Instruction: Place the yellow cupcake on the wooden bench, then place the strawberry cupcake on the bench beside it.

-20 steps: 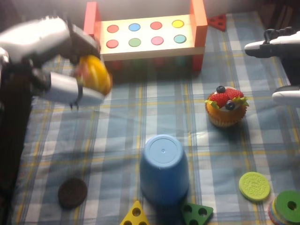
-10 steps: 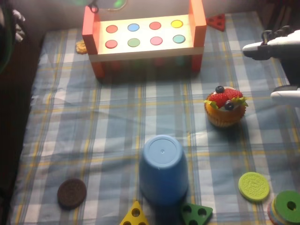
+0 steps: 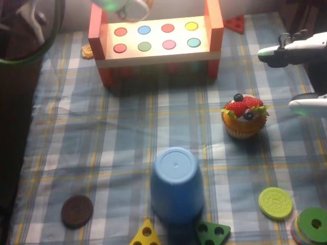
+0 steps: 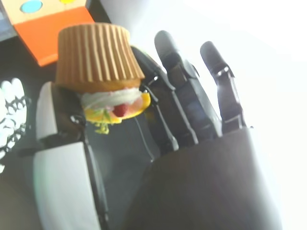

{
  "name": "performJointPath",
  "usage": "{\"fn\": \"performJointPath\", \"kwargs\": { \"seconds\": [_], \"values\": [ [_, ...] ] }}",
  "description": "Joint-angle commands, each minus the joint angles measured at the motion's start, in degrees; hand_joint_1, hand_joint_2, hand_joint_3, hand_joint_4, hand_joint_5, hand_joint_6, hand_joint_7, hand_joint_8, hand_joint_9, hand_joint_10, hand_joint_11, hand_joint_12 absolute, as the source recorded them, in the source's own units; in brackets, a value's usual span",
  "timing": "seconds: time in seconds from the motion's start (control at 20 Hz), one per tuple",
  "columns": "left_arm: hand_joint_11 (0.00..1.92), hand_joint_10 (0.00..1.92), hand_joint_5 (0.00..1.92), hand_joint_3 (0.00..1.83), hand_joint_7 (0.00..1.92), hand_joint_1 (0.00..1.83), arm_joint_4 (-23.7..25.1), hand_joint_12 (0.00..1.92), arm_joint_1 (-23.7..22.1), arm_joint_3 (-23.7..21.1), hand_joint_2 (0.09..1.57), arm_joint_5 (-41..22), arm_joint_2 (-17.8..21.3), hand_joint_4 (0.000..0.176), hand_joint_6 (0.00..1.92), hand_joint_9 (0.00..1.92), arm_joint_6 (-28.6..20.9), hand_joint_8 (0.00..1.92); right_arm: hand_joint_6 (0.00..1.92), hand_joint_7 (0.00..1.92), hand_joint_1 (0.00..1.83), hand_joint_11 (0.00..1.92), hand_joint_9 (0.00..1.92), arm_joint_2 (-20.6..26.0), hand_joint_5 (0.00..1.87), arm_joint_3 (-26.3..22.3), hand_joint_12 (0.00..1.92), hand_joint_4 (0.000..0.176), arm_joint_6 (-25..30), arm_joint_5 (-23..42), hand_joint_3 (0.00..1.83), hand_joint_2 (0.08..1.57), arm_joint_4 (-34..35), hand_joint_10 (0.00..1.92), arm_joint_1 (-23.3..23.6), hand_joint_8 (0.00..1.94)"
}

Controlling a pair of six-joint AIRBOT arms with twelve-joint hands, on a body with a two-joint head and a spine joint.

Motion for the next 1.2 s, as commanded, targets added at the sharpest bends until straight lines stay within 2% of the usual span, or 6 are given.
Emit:
{"fn": "performJointPath", "kwargs": {
  "seconds": [0.0, 0.5, 0.6, 0.75, 0.9, 1.15],
  "values": [
    [0.13, 0.0, 0.92, 0.0, 0.96, 1.2, 0.0, 0.55, -0.2, 0.3, 1.14, -3.2, -0.2, 0.029, 1.14, 0.85, 0.1, 0.96, 0.0, 0.64, 0.69, 0.56, 0.62, -0.1, 0.41, 0.2, 0.14, 0.0, 0.4, 6.4, 0.0, 1.22, 1.9, 0.0, 0.7, 0.0],
    [0.21, 0.01, 0.85, 0.0, 0.77, 1.16, -8.5, 0.38, 4.4, 1.8, 1.21, -2.3, -0.8, 0.031, 1.22, 0.82, 7.2, 1.29, 0.01, 0.65, 0.76, 0.44, 0.58, -0.2, 0.46, 0.3, 0.09, 0.0, 0.9, 6.2, 0.0, 1.23, 1.7, 0.0, 0.7, 0.0],
    [0.24, 0.0, 0.72, 0.0, 0.71, 1.2, -8.7, 0.37, 4.4, 2.0, 1.0, -2.3, -1.0, 0.061, 0.14, 0.76, 7.2, 0.16, 0.01, 0.65, 0.75, 0.44, 0.58, -0.3, 0.47, 0.4, 0.09, 0.0, 1.0, 6.2, 0.0, 1.23, 1.6, 0.0, 0.7, 0.0],
    [0.14, 0.0, 0.43, 0.0, 0.5, 1.03, -8.9, 0.5, 4.4, 2.0, 0.92, -2.3, -1.1, 0.139, 0.0, 0.56, 7.2, 0.0, 0.01, 0.66, 0.72, 0.46, 0.59, -0.4, 0.48, 0.4, 0.1, 0.0, 1.0, 6.2, 0.0, 1.23, 1.6, 0.0, 0.7, 0.0],
    [0.01, 0.0, 0.17, 0.0, 0.23, 0.78, -8.9, 0.64, 4.4, 1.4, 0.86, -2.7, -1.1, 0.175, 0.0, 0.29, 7.2, 0.0, 0.0, 0.66, 0.76, 0.43, 0.58, -0.4, 0.47, 0.4, 0.09, 0.0, 1.0, 6.2, 0.0, 1.23, 1.6, 0.0, 0.6, 0.0],
    [0.0, 0.0, 0.0, 0.0, 0.0, 0.58, 10.6, 0.34, 5.6, -4.6, 0.81, -8.3, 3.0, 0.176, 0.0, 0.03, -16.2, 0.0, 0.0, 0.49, 0.82, 0.3, 0.42, -0.5, 0.41, 0.4, 0.04, 0.001, 1.3, 6.3, 0.0, 1.11, 1.6, 0.0, 0.8, 0.0]
  ]
}}
